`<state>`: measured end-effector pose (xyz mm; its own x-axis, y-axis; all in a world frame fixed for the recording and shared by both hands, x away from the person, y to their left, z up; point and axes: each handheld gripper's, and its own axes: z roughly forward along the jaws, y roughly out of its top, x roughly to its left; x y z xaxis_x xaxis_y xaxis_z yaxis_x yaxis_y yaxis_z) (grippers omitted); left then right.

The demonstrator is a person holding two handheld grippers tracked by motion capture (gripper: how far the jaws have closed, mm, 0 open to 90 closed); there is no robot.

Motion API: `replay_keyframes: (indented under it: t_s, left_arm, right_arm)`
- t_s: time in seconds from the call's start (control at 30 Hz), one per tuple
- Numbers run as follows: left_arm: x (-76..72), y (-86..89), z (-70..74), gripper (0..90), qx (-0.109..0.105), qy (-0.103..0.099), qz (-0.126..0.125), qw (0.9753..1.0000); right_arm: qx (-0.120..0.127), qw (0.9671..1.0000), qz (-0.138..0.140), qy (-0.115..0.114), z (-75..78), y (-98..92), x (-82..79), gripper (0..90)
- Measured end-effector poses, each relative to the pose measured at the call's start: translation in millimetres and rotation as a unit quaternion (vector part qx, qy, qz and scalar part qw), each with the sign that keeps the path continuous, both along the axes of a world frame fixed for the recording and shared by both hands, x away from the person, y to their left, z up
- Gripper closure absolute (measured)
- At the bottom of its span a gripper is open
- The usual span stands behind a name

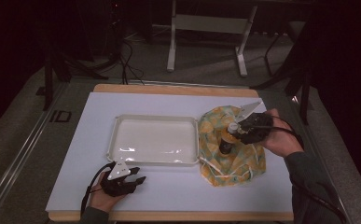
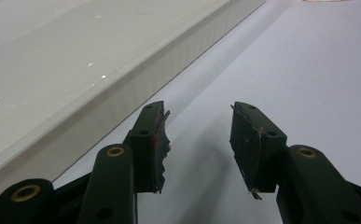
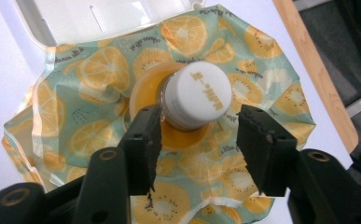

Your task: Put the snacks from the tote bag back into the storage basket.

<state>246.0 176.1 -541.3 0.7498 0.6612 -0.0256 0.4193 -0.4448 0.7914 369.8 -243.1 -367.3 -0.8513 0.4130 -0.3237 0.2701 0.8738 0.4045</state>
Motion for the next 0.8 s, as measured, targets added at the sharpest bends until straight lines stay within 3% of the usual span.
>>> replay_keyframes:
  t_s: [0.23,0.53,0.8]
  left_arm:
    - [0.0,0.1,0.0,55.0,0.001,0.0,-0.001,1.0]
    - [0.0,0.0,0.0,55.0,0.002,0.0,-0.002,1.0]
    - [0.0,-0.1,-0.1,54.9,0.001,0.0,-0.003,1.0]
  right_arm:
    - [-0.006,0.9995,0.0,0.029,-1.1,5.5,9.9,46.0]
    - [0.019,0.996,-0.015,0.086,-2.2,9.9,24.2,50.8]
    - [-0.023,0.9934,-0.002,0.112,3.5,18.4,31.6,54.2]
